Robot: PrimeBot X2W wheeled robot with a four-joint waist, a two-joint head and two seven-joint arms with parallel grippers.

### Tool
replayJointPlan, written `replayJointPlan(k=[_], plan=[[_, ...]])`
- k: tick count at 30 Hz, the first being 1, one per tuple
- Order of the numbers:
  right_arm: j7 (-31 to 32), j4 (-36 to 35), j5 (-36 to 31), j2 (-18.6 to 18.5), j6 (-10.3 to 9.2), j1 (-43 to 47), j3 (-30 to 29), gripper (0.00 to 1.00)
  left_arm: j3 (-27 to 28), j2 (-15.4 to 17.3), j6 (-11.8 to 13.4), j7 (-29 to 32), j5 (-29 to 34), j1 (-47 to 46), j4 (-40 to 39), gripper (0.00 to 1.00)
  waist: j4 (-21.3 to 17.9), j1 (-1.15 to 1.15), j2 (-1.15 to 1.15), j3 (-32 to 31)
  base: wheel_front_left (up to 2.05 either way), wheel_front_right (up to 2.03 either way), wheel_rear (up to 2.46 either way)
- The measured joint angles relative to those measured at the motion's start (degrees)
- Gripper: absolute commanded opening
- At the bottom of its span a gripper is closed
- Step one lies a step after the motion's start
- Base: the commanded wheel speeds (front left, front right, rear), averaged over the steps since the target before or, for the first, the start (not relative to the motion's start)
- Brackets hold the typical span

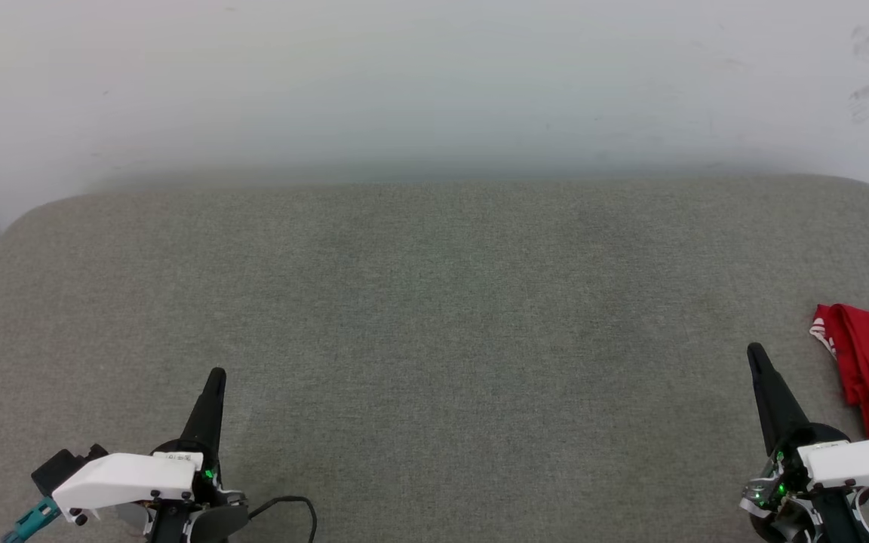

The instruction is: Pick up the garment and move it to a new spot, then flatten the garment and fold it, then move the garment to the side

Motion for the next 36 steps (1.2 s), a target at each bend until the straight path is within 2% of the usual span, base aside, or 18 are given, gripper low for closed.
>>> replayJointPlan(k=[23,36], plan=[[0.82,1.85,9.87,0.08,0.00,-1.37,-0.78,0.00,2.48,-1.71,-2.22,2.44,-7.12,-1.08,0.42,0.00,0.69,0.00,0.00,0.36,0.00,0.00,0.00],[0.99,1.89,10.03,0.14,0.00,-1.51,-0.90,0.00,2.55,-1.76,-2.27,2.50,-7.26,-1.15,0.43,0.00,0.70,0.00,0.00,0.36,0.00,0.00,0.00]])
